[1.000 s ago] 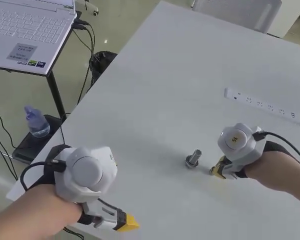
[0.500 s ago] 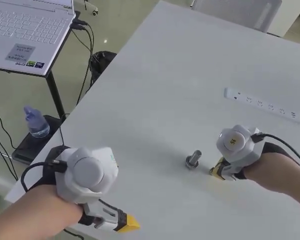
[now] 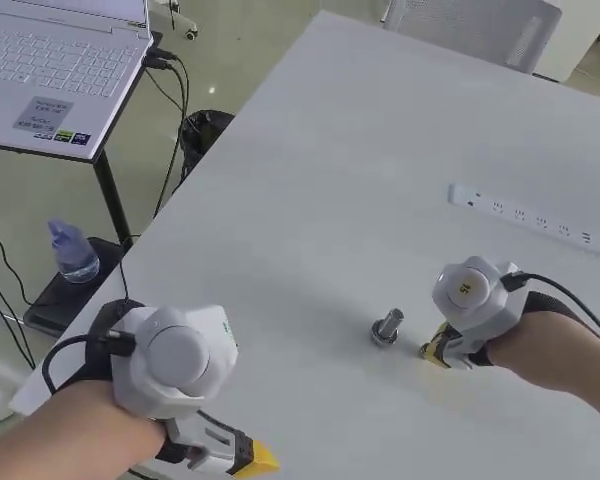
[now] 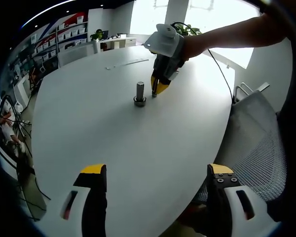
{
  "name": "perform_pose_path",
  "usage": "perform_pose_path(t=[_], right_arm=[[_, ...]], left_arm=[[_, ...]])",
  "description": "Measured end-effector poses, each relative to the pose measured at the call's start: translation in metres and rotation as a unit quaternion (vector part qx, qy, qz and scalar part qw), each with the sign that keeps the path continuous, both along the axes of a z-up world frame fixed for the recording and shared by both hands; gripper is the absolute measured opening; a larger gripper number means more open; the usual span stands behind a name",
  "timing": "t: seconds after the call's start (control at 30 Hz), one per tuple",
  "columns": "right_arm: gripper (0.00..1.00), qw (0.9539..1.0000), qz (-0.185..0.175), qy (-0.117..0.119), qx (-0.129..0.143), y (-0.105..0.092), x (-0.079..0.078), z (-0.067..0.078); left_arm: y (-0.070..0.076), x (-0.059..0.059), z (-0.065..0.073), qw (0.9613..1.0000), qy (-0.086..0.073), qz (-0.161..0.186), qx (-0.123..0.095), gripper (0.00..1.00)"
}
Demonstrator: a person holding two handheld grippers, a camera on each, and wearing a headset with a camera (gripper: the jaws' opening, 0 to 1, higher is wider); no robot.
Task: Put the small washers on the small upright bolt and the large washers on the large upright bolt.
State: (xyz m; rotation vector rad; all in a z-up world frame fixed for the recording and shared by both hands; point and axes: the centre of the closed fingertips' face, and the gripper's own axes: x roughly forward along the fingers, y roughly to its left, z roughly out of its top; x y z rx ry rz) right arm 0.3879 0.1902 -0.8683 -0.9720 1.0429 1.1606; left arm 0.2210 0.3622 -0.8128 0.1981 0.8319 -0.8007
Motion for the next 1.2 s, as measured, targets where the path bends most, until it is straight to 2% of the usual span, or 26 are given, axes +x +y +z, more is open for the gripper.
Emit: perform_pose_path(t=[0.23,0.53,0.6,0.7,0.8,0.9,1.03,1.07,1.13,1.2], right_arm=[[0.18,1.0,-0.003,-0.001,0.002,0.001,0.002,-0.001],[0.21,0.9998,-0.009,0.004,0.018,0.005,0.001,0.006],[0.21,0.9995,-0.011,0.01,0.026,0.006,-0.001,0.009],[0.23,0.9992,-0.016,0.004,0.037,0.007,0.001,0.016],[0.26,0.9982,-0.024,0.003,0.055,0.01,0.002,0.023],[0.29,0.9978,-0.025,-0.003,0.061,0.008,0.003,0.029],[0.32,0.9961,-0.029,-0.005,0.083,0.009,0.001,0.039],[0.33,0.9954,-0.031,-0.004,0.09,0.01,0.0,0.042],[0.34,0.991,-0.057,0.005,0.121,0.013,-0.002,0.049],[0.35,0.9893,-0.064,0.006,0.131,0.012,-0.002,0.055]], left_arm=[[0.001,0.0,0.0,1.0,0.0,0.0,0.0,0.83],[-0.002,0.0,0.003,1.0,-0.005,0.004,-0.007,0.84],[-0.003,0.002,0.004,0.9999,-0.009,0.005,-0.008,0.85],[-0.001,0.006,0.006,0.9998,-0.016,0.014,-0.003,0.89],[-0.004,0.008,0.009,0.9996,-0.02,0.016,-0.008,0.89],[-0.006,0.009,0.009,0.9997,-0.022,0.011,-0.003,0.89],[-0.012,0.01,0.014,0.9995,-0.028,0.011,-0.012,0.9],[-0.013,0.011,0.015,0.9994,-0.03,0.011,-0.011,0.9],[-0.014,0.01,0.018,0.9994,-0.031,0.011,-0.009,0.9],[-0.015,0.01,0.021,0.9993,-0.033,0.014,-0.013,0.9]])
